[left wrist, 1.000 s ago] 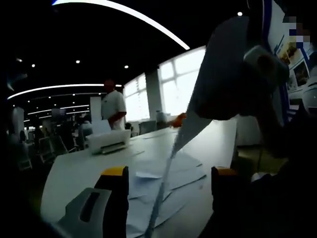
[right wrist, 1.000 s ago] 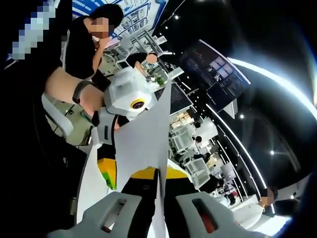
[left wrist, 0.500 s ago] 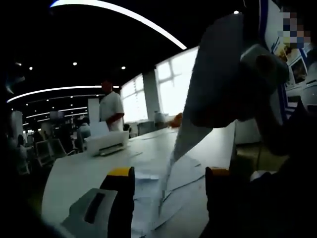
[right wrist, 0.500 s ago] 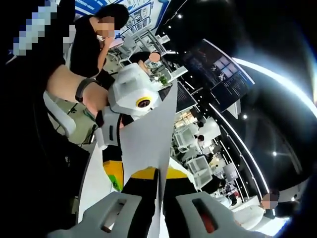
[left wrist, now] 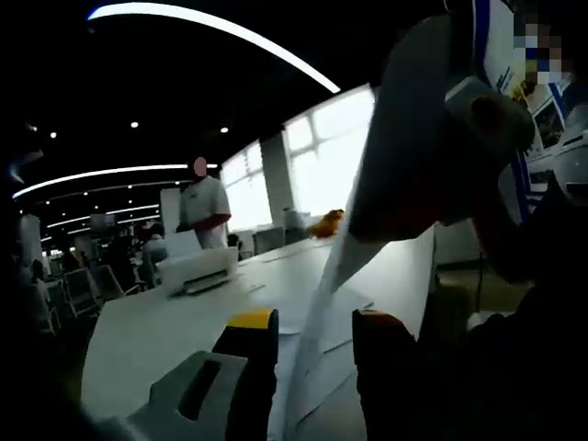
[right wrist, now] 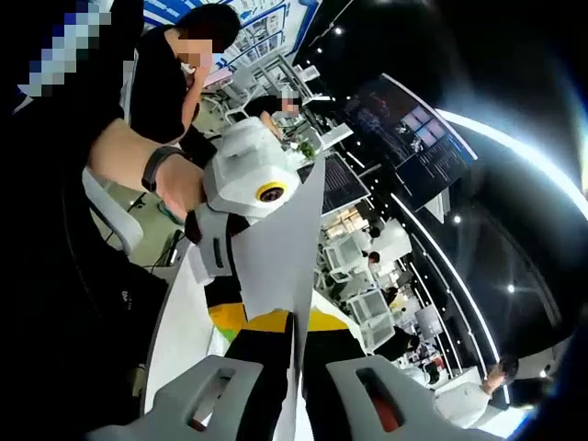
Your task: Organize the stack of printing papers by aligning and flattening the scattered papers on the table
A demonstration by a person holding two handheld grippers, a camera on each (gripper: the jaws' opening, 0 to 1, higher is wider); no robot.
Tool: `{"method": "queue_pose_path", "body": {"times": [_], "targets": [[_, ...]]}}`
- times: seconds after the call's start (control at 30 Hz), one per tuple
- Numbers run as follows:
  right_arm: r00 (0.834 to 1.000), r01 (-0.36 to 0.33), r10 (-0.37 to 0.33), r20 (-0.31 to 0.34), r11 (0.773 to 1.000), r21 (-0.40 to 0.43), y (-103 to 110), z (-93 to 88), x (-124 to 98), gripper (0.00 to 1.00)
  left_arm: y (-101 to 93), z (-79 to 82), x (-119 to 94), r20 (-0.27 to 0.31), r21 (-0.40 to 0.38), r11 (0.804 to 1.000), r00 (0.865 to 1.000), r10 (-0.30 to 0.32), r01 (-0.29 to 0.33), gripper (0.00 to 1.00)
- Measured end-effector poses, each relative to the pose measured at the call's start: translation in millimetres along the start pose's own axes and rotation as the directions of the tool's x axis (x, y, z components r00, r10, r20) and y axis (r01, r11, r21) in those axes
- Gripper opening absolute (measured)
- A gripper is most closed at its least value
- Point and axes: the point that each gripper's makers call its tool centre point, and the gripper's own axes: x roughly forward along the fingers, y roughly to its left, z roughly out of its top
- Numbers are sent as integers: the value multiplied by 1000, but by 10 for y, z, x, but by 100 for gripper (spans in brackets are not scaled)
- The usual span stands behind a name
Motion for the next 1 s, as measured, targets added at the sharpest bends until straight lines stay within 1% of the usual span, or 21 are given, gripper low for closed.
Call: {"method": "queue_pose_path", "body": {"times": [0.13, 0.33, 0.57, 0.63, 0.7, 0.83, 0.93, 1.0], "targets": [[1000, -1, 1, -1, 1000, 1, 5, -4, 6, 0, -23, -10, 14, 2, -3, 1000, 1000, -12, 12, 30], [1000, 1, -1, -1, 1000, 1, 5, -1, -10, 0, -27, -9, 18, 7, -5, 1000, 1000, -11, 11, 23], [1000, 4, -4, 1, 1000, -1, 5, 9, -32, 0, -19, -9, 20, 10, 2, 1000, 1000, -5, 5, 12], [1000, 5, -5, 3, 1000, 1, 5, 11, -37, 0, -15, -5, 15, 14, 7, 1000, 1000, -2, 2, 6], [1000, 6, -6, 3, 1000, 0, 5, 12, -41, 0, -4, 10, 11, 23, -4, 1000, 1000, 5, -5, 6], [1000, 8, -8, 0, 1000, 1, 7, 7, -43, 0, -1, 6, 14, 21, -4, 1000, 1000, 8, -7, 6], [1000, 17, -17, 1, 1000, 9, -7, 2, -45, 3, -6, -1, 20, 17, 11, 1000, 1000, 14, -14, 6], [1000, 26, -26, 4, 1000, 12, -26, 1, -47, 6, -1, -2, 19, 16, 18, 1000, 1000, 18, -19, 6]]}}
